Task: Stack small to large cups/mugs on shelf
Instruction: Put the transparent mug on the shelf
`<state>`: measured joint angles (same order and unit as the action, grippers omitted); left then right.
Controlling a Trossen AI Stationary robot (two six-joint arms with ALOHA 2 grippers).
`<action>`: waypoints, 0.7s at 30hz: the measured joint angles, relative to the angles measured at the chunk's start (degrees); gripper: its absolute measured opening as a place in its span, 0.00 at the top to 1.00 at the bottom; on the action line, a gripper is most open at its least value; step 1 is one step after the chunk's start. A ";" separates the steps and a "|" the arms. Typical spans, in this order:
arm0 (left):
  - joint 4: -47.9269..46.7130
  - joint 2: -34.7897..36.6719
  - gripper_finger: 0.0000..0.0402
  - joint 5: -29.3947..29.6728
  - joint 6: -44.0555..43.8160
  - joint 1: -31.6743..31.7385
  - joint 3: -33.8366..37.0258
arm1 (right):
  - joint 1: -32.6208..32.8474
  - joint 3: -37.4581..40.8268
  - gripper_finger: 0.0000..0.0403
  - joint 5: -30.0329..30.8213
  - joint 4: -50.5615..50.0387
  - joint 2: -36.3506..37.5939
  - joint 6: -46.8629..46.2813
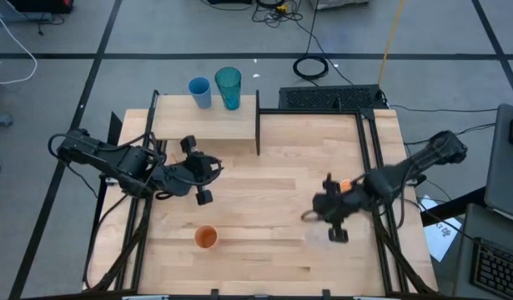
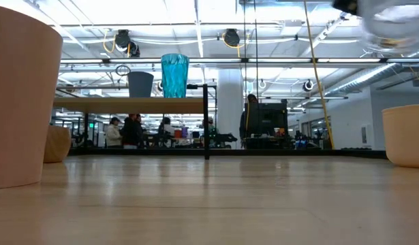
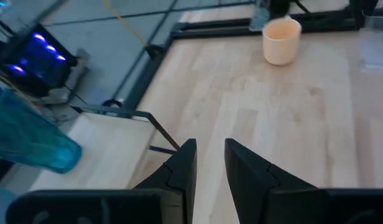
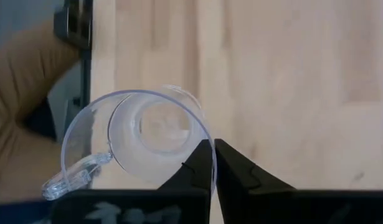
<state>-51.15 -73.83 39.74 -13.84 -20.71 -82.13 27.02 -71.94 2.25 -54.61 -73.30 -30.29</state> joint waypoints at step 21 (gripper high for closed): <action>15.94 -7.45 0.79 14.39 20.77 -0.44 -0.04 | -17.63 3.30 1.00 11.30 28.72 9.83 19.82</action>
<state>-35.21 -81.28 54.13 6.93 -21.15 -82.17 9.39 -68.64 13.56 -25.89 -63.47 -10.47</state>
